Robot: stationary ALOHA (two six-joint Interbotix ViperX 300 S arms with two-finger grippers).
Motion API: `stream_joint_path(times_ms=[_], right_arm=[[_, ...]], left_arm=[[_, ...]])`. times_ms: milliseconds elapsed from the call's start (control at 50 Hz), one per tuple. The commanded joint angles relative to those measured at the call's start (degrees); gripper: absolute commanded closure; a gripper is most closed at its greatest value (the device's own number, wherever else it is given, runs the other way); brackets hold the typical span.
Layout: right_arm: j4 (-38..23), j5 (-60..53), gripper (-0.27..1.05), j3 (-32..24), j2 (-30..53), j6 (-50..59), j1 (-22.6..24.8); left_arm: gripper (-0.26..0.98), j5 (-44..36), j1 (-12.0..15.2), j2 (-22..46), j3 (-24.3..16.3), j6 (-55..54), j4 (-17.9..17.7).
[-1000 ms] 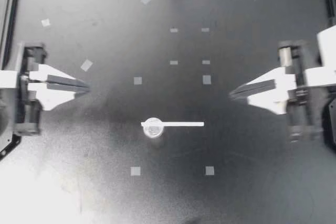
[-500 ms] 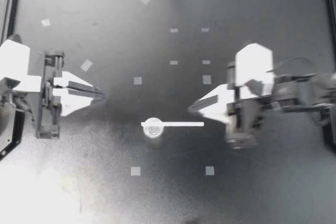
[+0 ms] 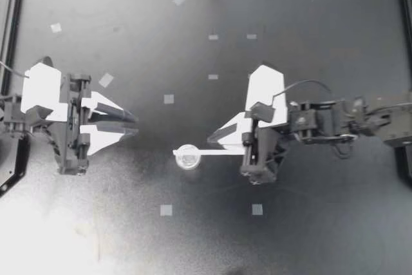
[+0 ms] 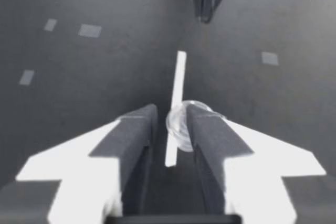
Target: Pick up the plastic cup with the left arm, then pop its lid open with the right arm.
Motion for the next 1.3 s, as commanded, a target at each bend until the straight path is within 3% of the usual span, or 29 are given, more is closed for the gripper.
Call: stream_joint_path(times_ms=[0, 300, 720, 1280], right_arm=[[-0.1, -0.5, 0.85, -1.8, 0.4, 0.4, -0.6], [-0.1, -0.6, 0.85, -3.9, 4.8, 3.2, -0.7], [-0.2, -0.6, 0.85, -5.3, 8.3, 5.6, -0.8], [-0.2, -0.5, 0.85, -7.0, 10.7, 6.0, -0.7]], left_arm=[[0.32, -1.3, 0.1, 1.6, -0.8, -0.1, 0.1], [0.23, -1.4, -0.8, 10.9, -3.9, 0.4, 0.3], [0.22, -1.5, -3.3, 21.7, -7.9, 2.4, 1.0], [0.14, -1.4, -3.4, 26.2, -9.5, 2.9, 1.1]])
